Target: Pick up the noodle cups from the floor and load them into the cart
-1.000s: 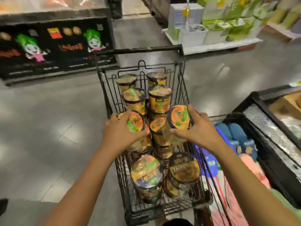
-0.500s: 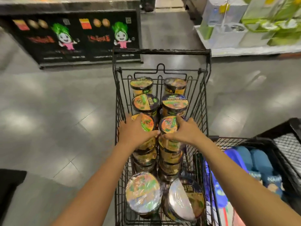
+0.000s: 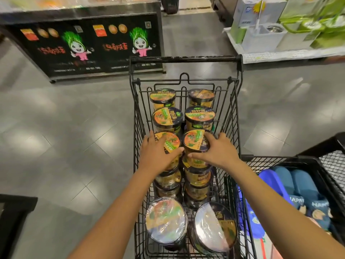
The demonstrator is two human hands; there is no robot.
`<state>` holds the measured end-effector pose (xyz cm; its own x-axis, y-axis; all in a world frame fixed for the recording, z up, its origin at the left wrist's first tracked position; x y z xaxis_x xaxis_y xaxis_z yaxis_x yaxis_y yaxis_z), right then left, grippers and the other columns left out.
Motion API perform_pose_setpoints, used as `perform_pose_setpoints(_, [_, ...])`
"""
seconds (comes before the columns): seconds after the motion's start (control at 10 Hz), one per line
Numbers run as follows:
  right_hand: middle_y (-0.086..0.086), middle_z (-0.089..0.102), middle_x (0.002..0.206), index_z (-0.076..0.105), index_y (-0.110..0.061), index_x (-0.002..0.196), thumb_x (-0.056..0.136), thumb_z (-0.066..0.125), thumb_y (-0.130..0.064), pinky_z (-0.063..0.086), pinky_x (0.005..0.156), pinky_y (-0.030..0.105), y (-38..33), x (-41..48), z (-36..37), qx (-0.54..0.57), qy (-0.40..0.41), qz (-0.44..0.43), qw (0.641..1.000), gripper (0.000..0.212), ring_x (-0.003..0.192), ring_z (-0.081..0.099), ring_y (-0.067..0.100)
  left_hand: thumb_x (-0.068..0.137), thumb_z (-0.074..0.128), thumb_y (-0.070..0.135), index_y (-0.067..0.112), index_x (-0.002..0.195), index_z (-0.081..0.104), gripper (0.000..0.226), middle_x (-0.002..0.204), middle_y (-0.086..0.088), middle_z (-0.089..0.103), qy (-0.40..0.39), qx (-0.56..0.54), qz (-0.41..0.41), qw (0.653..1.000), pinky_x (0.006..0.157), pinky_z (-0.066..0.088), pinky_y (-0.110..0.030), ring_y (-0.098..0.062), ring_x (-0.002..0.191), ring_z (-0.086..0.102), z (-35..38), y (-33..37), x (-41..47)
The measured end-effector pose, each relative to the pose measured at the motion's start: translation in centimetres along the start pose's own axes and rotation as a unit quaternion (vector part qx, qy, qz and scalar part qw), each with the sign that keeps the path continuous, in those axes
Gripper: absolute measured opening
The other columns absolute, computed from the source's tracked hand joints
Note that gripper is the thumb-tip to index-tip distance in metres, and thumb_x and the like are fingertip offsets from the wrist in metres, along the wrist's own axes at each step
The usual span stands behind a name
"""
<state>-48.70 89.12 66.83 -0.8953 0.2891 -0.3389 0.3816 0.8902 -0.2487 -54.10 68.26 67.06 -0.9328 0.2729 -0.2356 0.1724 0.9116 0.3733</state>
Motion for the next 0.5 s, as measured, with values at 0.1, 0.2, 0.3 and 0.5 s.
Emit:
perform_pose_setpoints(0.1, [0.020,0.035,0.142,0.023,-0.032,0.150,0.057,0.049,-0.093,0.043,0.103,0.044,-0.1,-0.3,0.2,0.001,0.000,0.006,1.000,0.115,0.132,0.035,0.038,0.074,0.037,0.086,0.031,0.150,0.030,0.094,0.161,-0.014,0.012,0.004,0.010,-0.001,1.000,0.119,0.014,-0.051,-0.034,0.148,0.007,-0.2,-0.1,-0.3])
perform_pose_setpoints(0.2, [0.018,0.037,0.138,0.021,-0.032,0.150,0.058,0.050,-0.093,0.044,0.101,0.043,-0.1,-0.5,0.2,0.006,0.005,0.011,1.000,0.115,0.129,0.038,0.036,0.074,0.035,0.087,0.030,0.151,0.029,0.096,0.161,-0.013,0.012,0.007,0.021,0.001,1.000,0.119,0.015,-0.052,-0.033,0.148,0.007,-0.4,0.0,-0.5])
perform_pose_setpoints(0.3, [0.018,0.038,0.136,0.019,-0.031,0.151,0.058,0.049,-0.093,0.044,0.100,0.042,-0.2,-0.9,-0.1,-0.001,0.008,0.013,1.000,0.116,0.128,0.039,0.035,0.074,0.034,0.087,0.031,0.151,0.028,0.095,0.162,-0.013,0.010,0.004,0.024,0.001,1.000,0.119,0.014,-0.051,-0.032,0.148,0.006,-0.6,-0.1,-0.8])
perform_pose_setpoints(0.5, [0.022,0.036,0.143,0.019,-0.028,0.151,0.057,0.045,-0.095,0.038,0.105,0.046,-1.2,-1.5,-1.7,-0.018,0.056,0.012,0.998,0.118,0.133,0.033,0.039,0.075,0.036,0.085,0.030,0.151,0.027,0.095,0.161,-0.014,0.012,0.034,0.024,-0.005,0.999,0.119,0.013,-0.049,-0.034,0.148,0.007,-1.9,-0.8,-1.5])
Point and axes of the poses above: each hand's wrist, its own x-axis towards the middle knuckle, its own z-axis out of the palm, y = z × x, the point moved 8 cm from there along x, towards the middle knuckle
